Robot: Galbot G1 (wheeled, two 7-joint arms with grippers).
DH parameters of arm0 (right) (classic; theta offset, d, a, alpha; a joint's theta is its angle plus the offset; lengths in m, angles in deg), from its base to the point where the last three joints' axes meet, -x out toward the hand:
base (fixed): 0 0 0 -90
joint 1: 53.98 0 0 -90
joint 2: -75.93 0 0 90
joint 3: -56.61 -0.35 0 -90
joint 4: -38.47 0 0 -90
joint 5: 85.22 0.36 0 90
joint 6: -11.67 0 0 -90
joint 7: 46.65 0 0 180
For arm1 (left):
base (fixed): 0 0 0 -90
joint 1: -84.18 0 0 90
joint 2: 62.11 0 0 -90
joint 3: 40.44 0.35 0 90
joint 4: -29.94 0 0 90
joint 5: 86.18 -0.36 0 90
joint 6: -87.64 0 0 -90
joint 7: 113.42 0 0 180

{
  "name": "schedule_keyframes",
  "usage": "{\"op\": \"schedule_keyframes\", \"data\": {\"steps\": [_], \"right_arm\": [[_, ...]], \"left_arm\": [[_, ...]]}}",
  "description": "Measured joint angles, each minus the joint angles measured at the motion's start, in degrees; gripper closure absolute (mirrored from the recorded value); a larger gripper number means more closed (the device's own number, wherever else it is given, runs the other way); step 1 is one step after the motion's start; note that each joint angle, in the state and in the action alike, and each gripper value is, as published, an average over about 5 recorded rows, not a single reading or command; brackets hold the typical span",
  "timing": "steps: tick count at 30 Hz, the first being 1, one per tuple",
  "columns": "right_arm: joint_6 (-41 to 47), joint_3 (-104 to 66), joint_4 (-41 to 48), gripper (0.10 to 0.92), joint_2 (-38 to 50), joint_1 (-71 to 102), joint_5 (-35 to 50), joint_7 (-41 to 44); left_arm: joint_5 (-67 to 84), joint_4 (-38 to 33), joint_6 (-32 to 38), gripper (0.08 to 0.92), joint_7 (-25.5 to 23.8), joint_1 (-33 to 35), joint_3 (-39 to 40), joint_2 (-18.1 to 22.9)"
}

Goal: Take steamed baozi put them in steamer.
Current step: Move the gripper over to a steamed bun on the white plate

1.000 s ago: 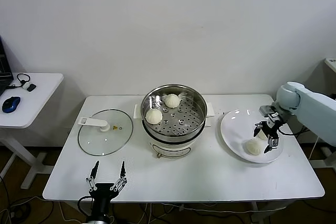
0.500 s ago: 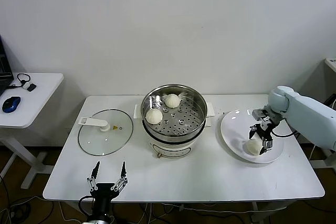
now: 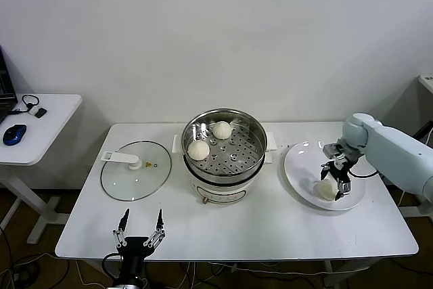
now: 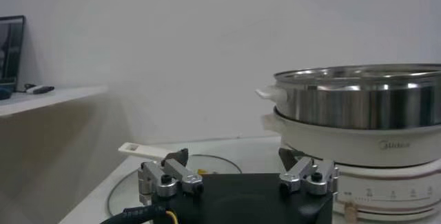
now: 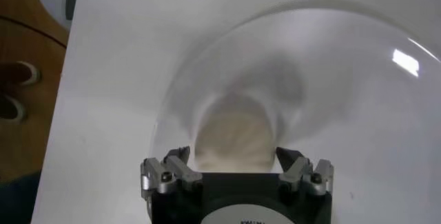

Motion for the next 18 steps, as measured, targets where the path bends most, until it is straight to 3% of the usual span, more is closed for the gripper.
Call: {"op": "schedule_keyframes", "data": {"steps": [18], "right_arm": [[-0.40, -0.55, -0.16, 0.340, -0.06, 0.51, -1.17, -0.02]], "left_arm": [[0.07, 0.04, -0.10, 0.177, -0.02, -0.05, 0.07, 0.08]]}}
